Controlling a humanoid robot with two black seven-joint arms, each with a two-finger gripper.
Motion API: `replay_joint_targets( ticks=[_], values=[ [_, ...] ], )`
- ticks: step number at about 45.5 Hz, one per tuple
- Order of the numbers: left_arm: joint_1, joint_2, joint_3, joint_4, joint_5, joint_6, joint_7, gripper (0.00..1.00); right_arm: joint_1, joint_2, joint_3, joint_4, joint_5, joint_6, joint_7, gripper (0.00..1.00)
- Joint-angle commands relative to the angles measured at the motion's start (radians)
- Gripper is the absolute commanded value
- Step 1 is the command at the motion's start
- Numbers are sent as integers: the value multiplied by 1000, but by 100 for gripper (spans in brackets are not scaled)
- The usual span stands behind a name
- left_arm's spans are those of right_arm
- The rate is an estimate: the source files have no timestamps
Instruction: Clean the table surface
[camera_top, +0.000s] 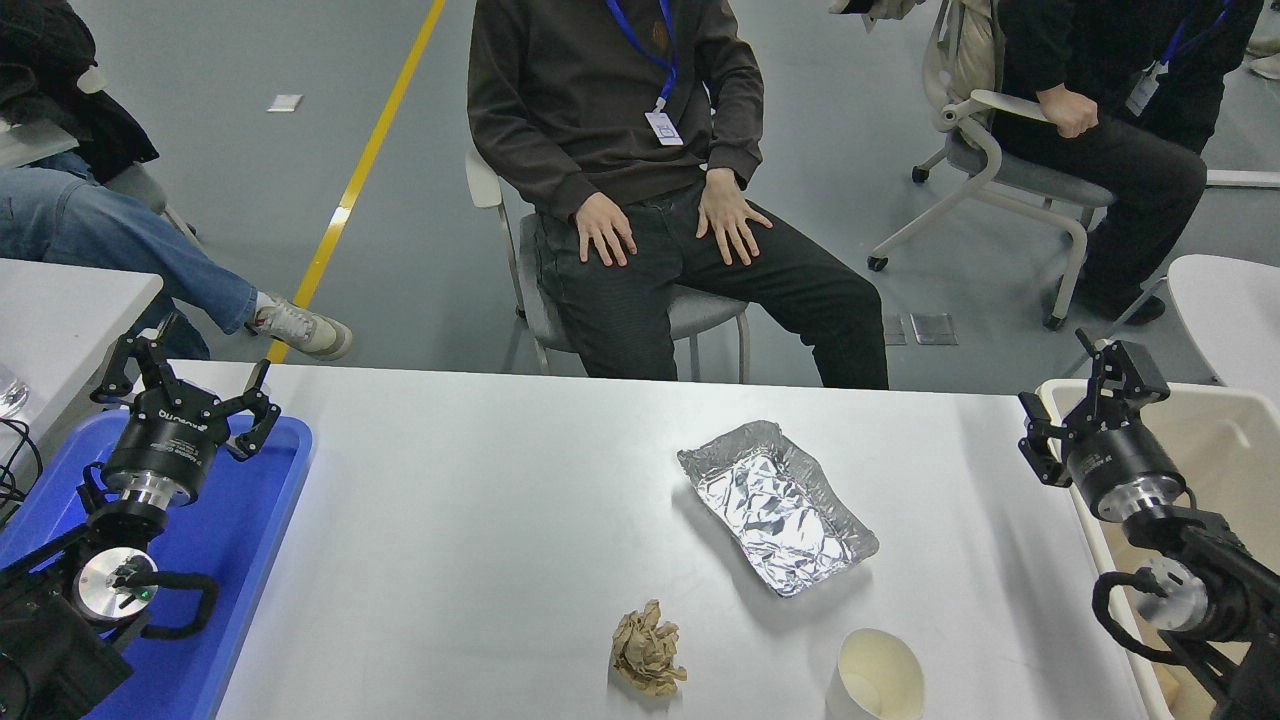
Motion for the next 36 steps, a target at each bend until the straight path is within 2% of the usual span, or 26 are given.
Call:
replay_joint_targets(
  ticks=[1,36],
  values=[
    [0,0,0,0,0,0,0,100,-20,-19,4,10,1,1,10,99],
    [0,1,2,0,0,0,0,100,-19,-51,21,94,8,15,10,99]
  ],
)
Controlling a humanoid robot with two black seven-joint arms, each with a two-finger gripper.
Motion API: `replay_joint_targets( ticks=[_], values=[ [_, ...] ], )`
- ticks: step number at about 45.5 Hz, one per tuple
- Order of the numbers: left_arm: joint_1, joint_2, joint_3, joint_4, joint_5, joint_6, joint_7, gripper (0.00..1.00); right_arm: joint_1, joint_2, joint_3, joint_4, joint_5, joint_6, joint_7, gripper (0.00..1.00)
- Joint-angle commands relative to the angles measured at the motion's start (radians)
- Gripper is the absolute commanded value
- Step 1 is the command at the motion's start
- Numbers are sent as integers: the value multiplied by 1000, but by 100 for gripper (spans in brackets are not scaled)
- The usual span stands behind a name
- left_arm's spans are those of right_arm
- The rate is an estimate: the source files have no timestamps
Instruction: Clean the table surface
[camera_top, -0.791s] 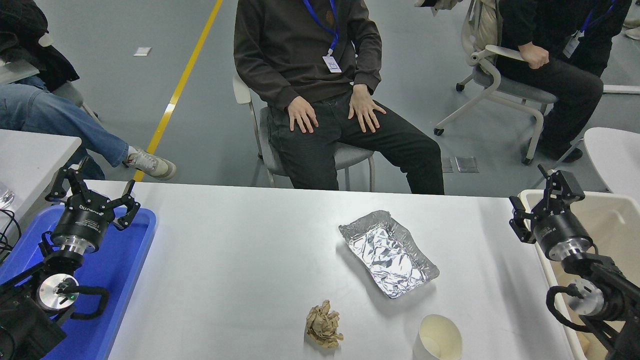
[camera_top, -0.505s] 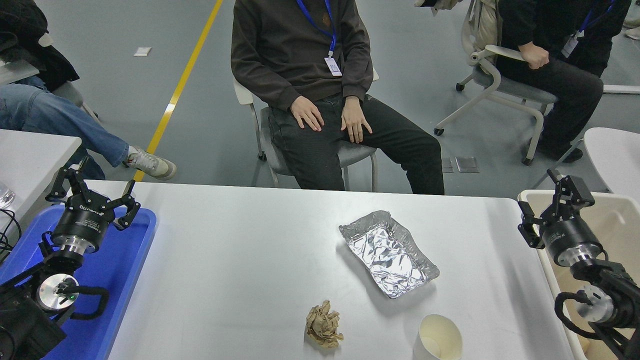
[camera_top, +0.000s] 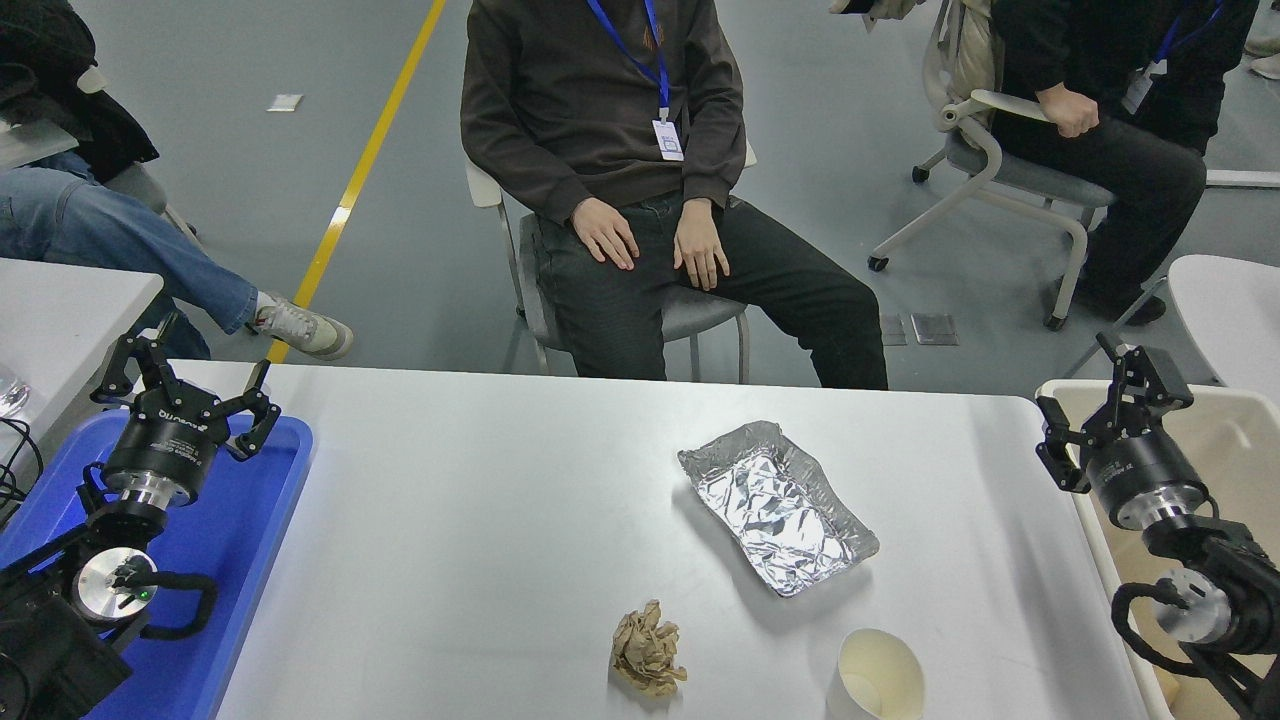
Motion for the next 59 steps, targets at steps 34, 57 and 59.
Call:
replay_joint_targets(
  ticks=[34,57,59],
  values=[
    [-2,0,-2,0,0,0,0,100,-21,-113,-18,128,-9,39,-33,99],
    [-2,-1,-2,0,0,-2,2,100,-7,-151,-54,168,-12,27,-73,99],
    [-2,-1,-2,0,0,-2,2,100,-8,-161,-54,182,-11,25,-76,99]
  ],
)
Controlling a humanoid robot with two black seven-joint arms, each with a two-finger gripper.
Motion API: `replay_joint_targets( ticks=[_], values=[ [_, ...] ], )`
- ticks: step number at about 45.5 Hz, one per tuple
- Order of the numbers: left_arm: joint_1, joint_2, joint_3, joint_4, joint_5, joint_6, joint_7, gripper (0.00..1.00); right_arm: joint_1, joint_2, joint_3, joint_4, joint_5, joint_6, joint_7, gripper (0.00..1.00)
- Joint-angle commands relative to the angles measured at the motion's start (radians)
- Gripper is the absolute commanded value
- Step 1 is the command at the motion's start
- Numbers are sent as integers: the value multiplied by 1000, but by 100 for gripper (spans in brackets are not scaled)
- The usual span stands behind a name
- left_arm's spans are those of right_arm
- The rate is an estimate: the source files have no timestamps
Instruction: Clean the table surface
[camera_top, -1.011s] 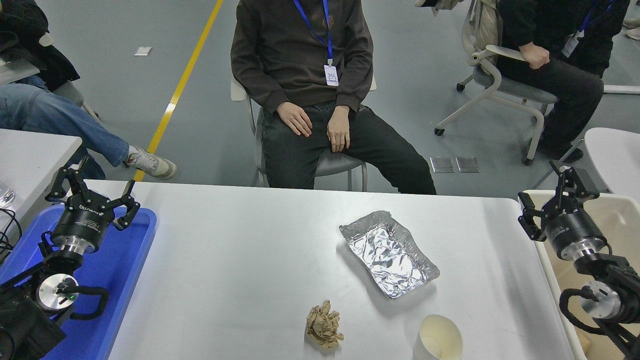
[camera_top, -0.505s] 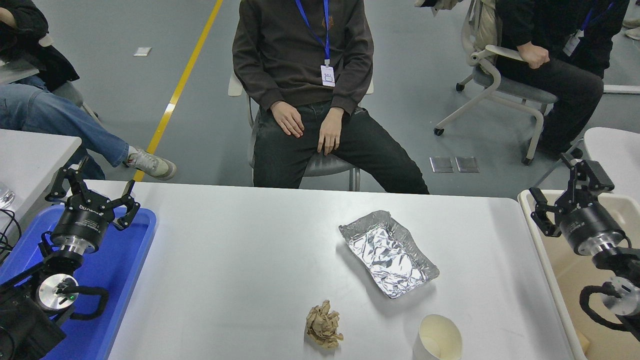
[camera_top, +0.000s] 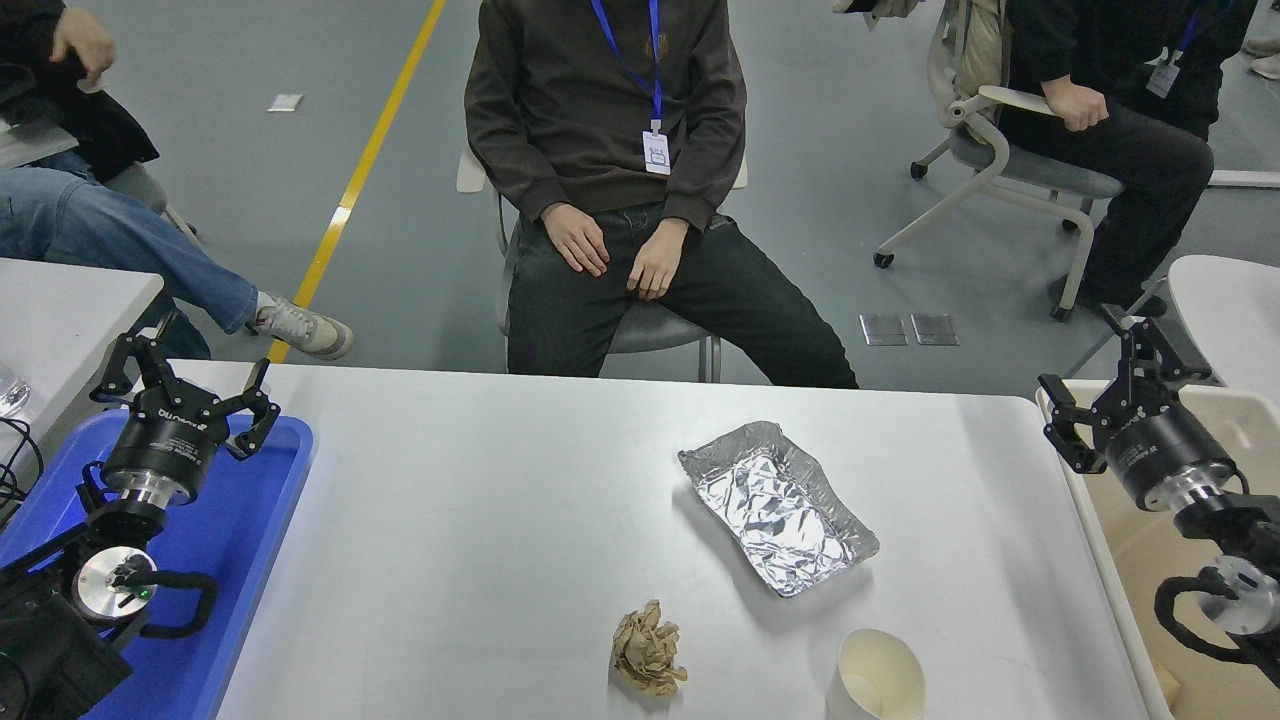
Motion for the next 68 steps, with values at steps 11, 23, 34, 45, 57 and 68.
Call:
replay_joint_targets(
  ticks=[11,23,34,45,57,68],
  values=[
    [0,-1,0,0,0,-2,0,100,3,-35,-8,79,7,-66,-50,99],
    [0,-1,0,0,0,-2,0,100,13,-35,1,112,5,-118,-73,99],
    [0,-1,0,0,0,-2,-1,100,13,-43,3,118,5,-122,-73,99],
    [0,-1,0,0,0,-2,0,100,11,-44,4,121,5,-129,-73,99],
    [0,-1,0,0,0,-2,0,100,7,-50,6,141,5,-129,-72,99],
    [0,-1,-2,0,0,-2,0,100,2,-69,8,169,7,-130,-72,99]
  ],
)
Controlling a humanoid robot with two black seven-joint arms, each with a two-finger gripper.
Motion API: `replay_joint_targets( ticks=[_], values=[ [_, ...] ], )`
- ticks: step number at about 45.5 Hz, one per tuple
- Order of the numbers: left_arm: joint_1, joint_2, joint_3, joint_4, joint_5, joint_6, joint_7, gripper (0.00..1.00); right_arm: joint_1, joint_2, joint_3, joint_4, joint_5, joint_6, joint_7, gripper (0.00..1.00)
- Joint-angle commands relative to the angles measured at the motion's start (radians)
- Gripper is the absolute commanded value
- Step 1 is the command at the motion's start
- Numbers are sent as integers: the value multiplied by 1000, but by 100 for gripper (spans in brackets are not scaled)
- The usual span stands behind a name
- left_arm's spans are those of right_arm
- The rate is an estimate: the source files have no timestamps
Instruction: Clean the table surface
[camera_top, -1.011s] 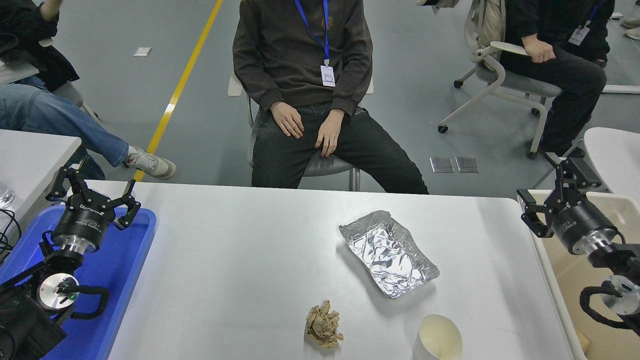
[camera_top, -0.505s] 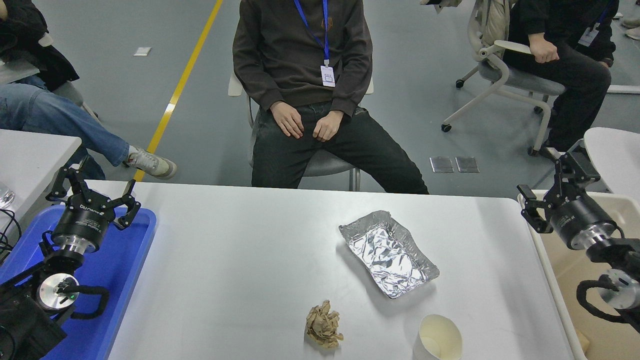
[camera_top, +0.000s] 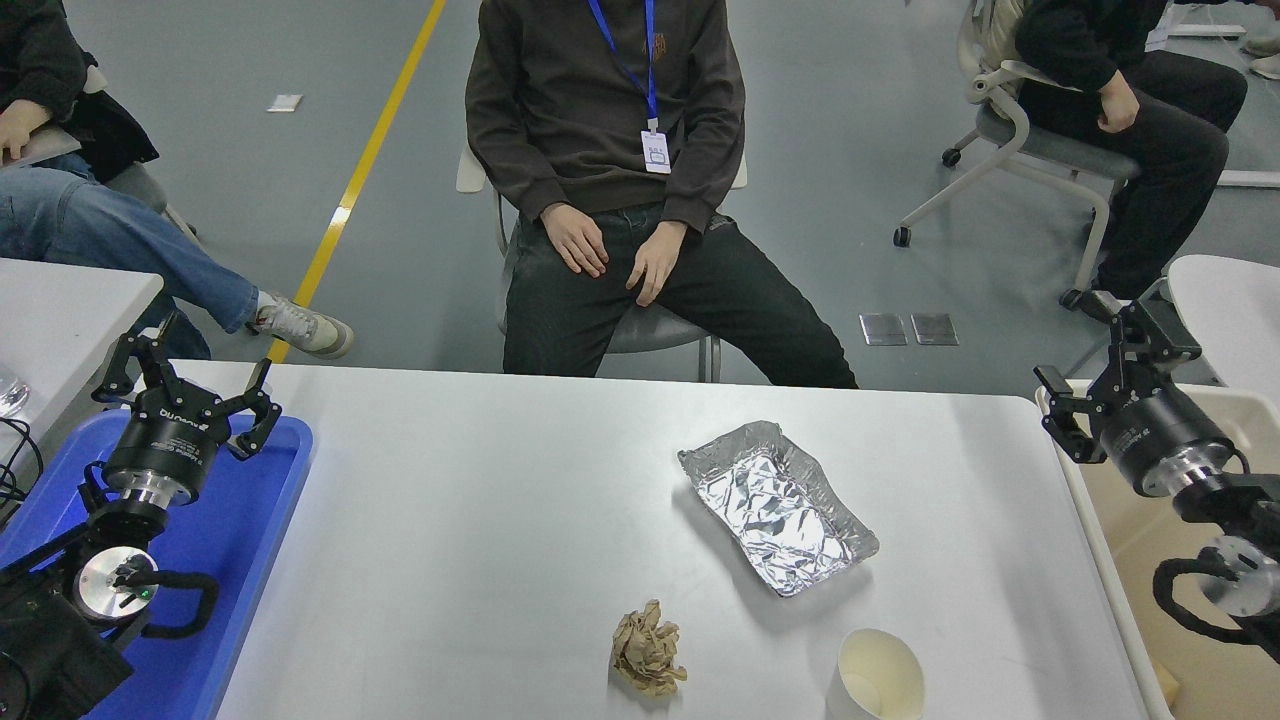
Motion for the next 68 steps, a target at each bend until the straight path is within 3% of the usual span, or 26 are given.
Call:
replay_joint_targets(
  ticks=[1,39,52,68],
  values=[
    [0,0,0,0,0,0,0,100,-7,-22,1,37,0,-1,0,99],
    [0,0,0,0,0,0,0,100,27,-202,-65,263,-133,-93,-40,99],
    [0,0,0,0,0,0,0,100,119,-314,-161,336,-350,-90,-75,99],
    [0,0,0,0,0,0,0,100,234,-312,-353,372,-523,-90,-135,99]
  ],
)
